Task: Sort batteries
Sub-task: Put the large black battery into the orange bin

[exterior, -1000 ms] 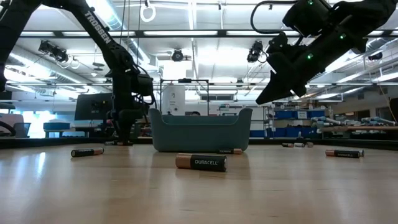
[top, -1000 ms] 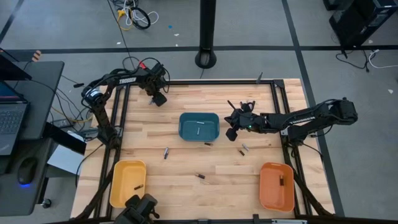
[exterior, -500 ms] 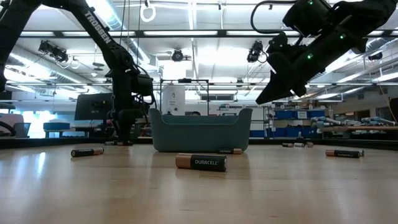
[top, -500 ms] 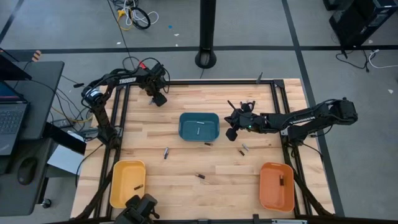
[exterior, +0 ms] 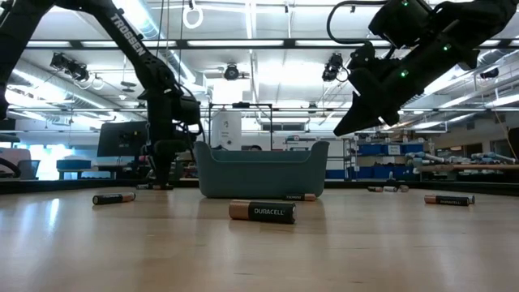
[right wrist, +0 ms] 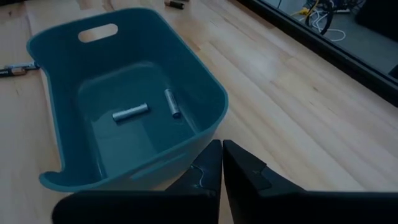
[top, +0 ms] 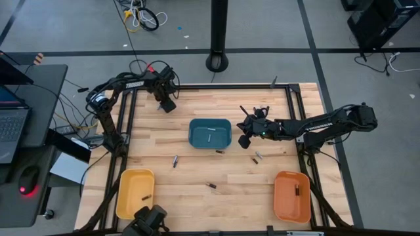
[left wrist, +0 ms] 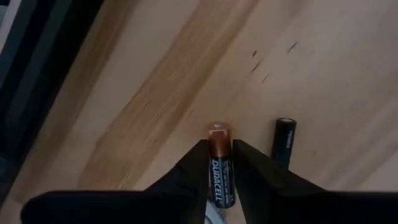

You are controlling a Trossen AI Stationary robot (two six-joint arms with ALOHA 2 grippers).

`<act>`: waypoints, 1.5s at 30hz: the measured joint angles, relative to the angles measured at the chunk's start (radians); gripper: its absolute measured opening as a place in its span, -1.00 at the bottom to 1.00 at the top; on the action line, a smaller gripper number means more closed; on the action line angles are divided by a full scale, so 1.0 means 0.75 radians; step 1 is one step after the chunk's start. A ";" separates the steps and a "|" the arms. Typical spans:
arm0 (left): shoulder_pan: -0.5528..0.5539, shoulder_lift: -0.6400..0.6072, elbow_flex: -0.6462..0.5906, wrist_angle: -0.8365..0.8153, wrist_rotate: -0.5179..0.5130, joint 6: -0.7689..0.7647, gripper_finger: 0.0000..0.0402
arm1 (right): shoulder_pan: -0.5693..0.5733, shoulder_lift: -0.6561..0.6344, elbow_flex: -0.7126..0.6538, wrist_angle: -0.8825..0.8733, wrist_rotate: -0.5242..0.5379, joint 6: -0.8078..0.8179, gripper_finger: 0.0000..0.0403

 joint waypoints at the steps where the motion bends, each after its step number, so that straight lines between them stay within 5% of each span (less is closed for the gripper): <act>1: -0.001 0.000 0.000 0.000 -0.003 -0.011 -0.62 | 0.000 0.000 0.000 0.001 0.000 -0.006 -0.87; 19: -0.110 0.000 0.091 -0.085 -0.097 -0.028 -0.22 | 0.000 0.000 0.000 0.018 0.000 -0.024 -0.88; 45: -0.140 0.109 0.092 -0.072 -0.195 -0.139 -0.22 | 0.000 0.000 0.000 0.017 -0.014 -0.025 -0.89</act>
